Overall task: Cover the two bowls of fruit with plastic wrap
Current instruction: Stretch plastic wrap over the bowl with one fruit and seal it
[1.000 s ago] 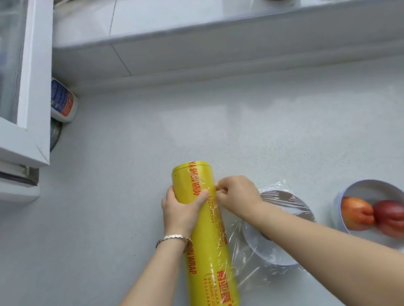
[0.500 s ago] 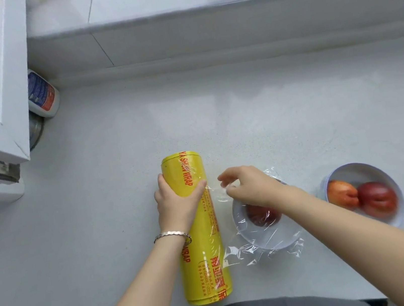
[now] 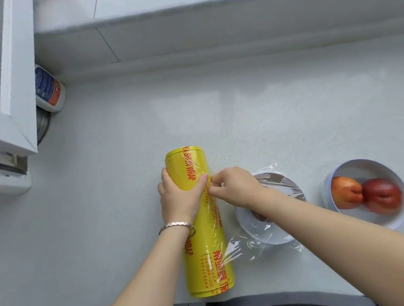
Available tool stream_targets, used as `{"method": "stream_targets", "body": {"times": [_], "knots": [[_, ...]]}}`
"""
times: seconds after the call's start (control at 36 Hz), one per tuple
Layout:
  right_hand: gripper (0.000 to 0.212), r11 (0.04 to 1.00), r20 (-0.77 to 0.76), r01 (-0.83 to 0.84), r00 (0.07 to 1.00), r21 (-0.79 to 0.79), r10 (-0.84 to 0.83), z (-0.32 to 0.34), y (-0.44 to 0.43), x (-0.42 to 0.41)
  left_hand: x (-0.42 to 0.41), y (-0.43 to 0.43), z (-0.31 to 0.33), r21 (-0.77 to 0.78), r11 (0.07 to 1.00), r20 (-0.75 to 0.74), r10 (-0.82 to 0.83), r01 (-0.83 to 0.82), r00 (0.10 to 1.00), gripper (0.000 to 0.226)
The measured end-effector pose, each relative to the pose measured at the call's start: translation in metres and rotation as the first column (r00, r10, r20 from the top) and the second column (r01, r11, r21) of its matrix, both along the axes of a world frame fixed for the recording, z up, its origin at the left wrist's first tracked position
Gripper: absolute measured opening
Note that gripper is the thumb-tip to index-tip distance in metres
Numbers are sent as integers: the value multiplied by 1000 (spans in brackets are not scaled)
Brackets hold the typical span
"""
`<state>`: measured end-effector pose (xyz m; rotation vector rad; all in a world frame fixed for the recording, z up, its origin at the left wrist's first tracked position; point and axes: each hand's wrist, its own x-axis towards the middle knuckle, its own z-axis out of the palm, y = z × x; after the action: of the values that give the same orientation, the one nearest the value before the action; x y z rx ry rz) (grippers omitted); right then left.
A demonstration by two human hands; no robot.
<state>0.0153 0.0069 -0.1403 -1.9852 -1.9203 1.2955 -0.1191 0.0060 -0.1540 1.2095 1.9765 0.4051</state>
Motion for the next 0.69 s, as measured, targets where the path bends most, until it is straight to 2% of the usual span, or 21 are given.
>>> {"method": "stream_targets", "body": {"times": [0.06,0.22,0.28,0.33,0.47,0.56,0.69], "knots": [[37,999,79,-6,997,40,3,-4,-1,-3,0,0,-1,-3,1000,-4,1,-1,1000,99],[25,989,192,-82,980,120,58,-6,0,-5,-5,0,-1,2,1000,39,16,-16,999,96],[11,991,181,-64,983,119,42,-4,-1,-1,-4,0,-2,4,1000,39,15,-15,999,96],[23,994,140,-45,990,103,30,-2,-4,4,-1,0,-1,7,1000,20,11,-11,1000,96],[36,977,65,-111,993,180,101,-3,-14,8,1,-1,0,2,1000,8,4,-4,1000,97],[37,957,67,-219,975,190,210,-6,-23,13,-1,-1,0,5,1000,19,4,-4,1000,97],[27,966,-24,-134,989,219,143,0,-34,13,-2,-1,0,9,1000,24,-3,2,1000,96]]}}
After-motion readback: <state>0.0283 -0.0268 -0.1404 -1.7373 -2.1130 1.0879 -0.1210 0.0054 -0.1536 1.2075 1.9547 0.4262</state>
